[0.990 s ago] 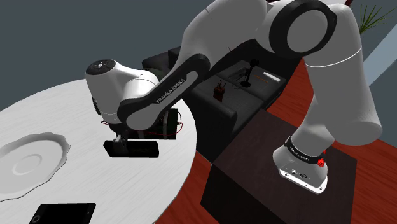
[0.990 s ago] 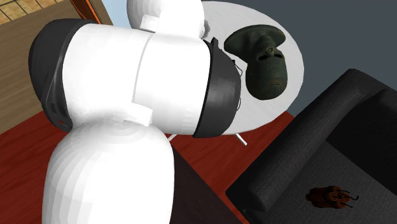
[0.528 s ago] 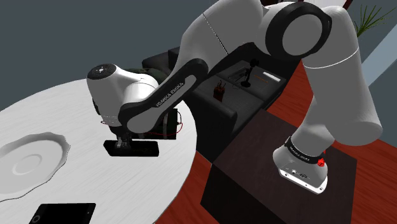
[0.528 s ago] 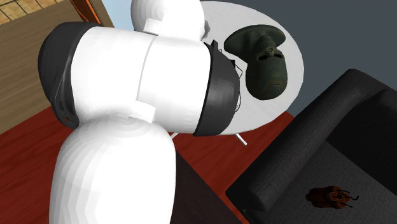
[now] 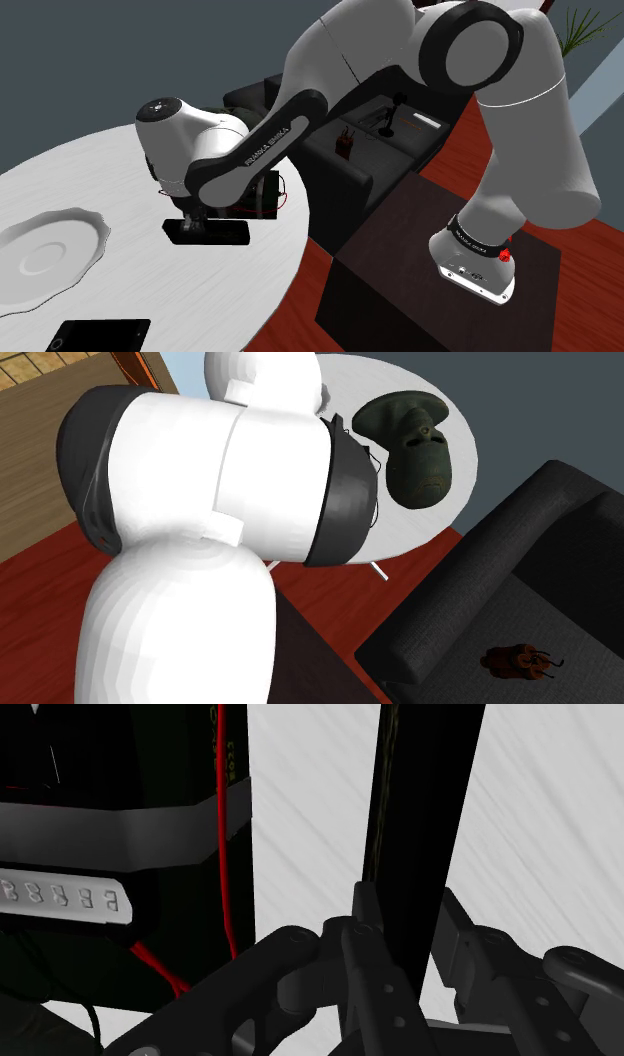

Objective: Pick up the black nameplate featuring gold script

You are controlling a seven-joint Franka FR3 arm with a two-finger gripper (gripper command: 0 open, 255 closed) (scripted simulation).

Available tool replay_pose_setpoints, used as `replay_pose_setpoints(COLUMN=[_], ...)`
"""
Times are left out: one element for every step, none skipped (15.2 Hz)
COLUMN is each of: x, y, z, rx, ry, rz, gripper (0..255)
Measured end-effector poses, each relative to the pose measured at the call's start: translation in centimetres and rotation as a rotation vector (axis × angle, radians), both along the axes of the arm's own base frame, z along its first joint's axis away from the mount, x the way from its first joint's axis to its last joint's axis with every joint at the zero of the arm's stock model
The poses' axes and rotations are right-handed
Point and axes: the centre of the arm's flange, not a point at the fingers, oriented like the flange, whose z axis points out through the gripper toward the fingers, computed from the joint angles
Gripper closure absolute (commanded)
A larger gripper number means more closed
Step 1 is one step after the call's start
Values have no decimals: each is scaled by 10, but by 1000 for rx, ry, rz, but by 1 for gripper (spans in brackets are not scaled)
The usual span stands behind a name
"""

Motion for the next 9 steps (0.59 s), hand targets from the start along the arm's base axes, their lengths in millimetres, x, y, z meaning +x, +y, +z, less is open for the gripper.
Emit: replay_pose_setpoints(x=[0,1,1,0,0,0,0,0,0], y=[0,1,0,-1,-1,-1,-2,-1,-1], z=[4,9,14,21,26,32,37,42,47], rx=[0,0,0,0,0,0,0,0,0], ry=[0,0,0,0,0,0,0,0,0], rz=[0,0,0,0,0,0,0,0,0], gripper=[255,255,255,255,255,255,255,255,255])
